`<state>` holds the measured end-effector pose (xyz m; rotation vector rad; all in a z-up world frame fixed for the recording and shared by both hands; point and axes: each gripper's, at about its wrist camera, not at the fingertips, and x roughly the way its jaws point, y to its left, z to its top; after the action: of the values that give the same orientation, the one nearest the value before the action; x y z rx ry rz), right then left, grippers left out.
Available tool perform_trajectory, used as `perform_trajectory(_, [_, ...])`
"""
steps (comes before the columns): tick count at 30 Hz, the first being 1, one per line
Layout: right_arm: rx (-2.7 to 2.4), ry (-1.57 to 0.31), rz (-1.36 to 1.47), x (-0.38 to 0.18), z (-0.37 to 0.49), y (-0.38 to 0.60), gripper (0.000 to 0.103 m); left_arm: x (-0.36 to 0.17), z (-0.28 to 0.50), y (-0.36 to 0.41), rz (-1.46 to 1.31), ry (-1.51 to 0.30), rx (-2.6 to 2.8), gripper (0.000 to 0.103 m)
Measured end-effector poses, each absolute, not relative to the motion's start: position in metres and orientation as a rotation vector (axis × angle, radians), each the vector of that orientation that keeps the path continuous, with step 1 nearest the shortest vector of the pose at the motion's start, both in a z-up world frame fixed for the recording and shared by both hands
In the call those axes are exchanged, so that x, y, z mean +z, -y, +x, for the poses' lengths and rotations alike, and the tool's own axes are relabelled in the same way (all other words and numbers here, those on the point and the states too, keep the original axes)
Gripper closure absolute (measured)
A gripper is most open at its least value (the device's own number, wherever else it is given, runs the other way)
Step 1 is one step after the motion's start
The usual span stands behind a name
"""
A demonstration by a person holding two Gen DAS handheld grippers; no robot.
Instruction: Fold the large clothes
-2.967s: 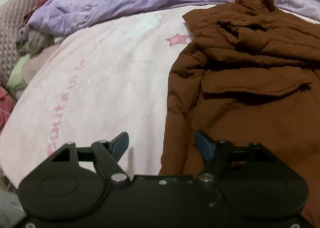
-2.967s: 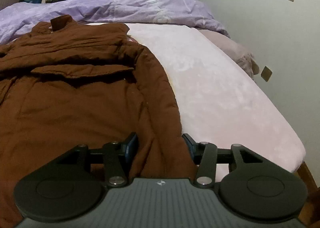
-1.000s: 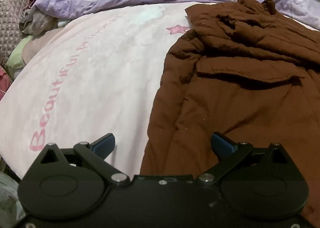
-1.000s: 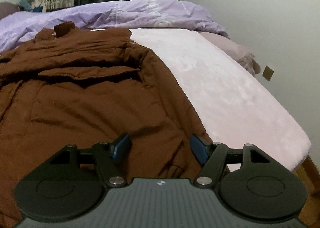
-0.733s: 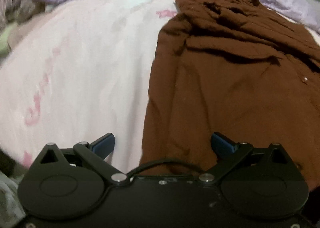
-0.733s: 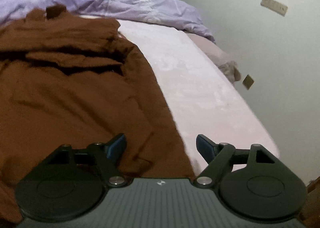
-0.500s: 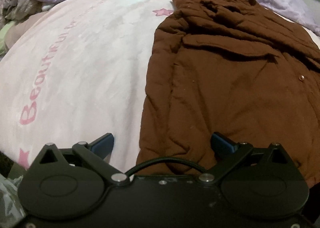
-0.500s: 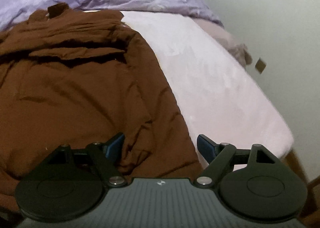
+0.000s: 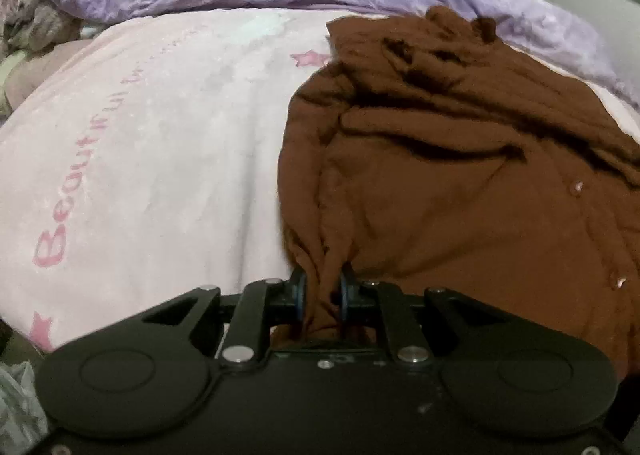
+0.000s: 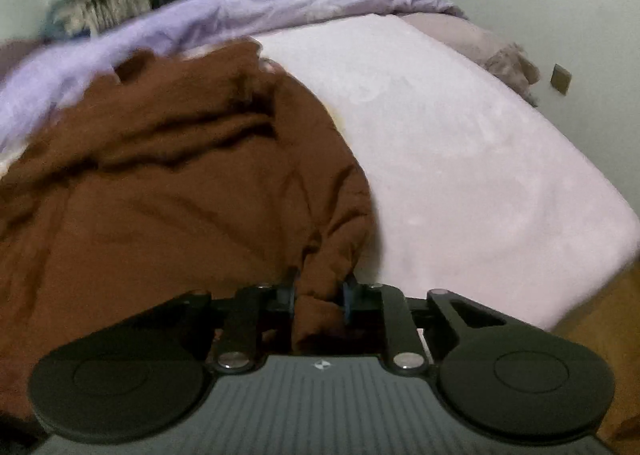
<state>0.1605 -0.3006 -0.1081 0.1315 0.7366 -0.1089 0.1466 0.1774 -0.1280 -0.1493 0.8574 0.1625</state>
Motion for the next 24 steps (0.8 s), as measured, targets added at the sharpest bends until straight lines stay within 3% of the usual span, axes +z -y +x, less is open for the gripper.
perform_trajectory(7, [-0.051,-0.537,0.124,-0.049,0.179,0.283,0.084,-0.083,0.176,-0.171,-0.100,-0.733,0.093,0.090])
perform_trajectory(13, [-0.017,-0.385,0.115,0.008,0.267,0.271,0.086,-0.022,0.261,-0.187,-0.112,-0.578,0.100,0.089])
perform_trajectory(16, [-0.053,-0.327,0.178,0.032,0.331,0.282,0.085,0.009,0.309,-0.202,-0.142,-0.531,0.145,0.073])
perform_trajectory(17, [-0.066,-0.324,0.185,0.036,0.350,0.285,0.081,0.018,0.318,-0.207,-0.150,-0.494,0.172,0.053])
perform_trajectory(18, [-0.070,-0.323,0.196,0.038,0.367,0.288,0.073,0.028,0.324,-0.212,-0.144,-0.447,0.223,0.025])
perform_trajectory(19, [-0.064,-0.328,0.209,0.037,0.377,0.288,0.070,0.034,0.327,-0.217,-0.136,-0.422,0.254,0.014])
perform_trajectory(20, [-0.054,-0.343,0.231,0.033,0.385,0.291,0.064,0.037,0.331,-0.222,-0.139,-0.410,0.275,0.011])
perform_trajectory(21, [-0.048,-0.352,0.264,0.029,0.391,0.293,0.048,0.037,0.333,-0.226,-0.152,-0.413,0.278,0.011])
perform_trajectory(24, [-0.133,-0.264,0.258,0.013,0.385,0.292,0.022,0.025,0.337,-0.228,-0.131,-0.452,0.253,0.011])
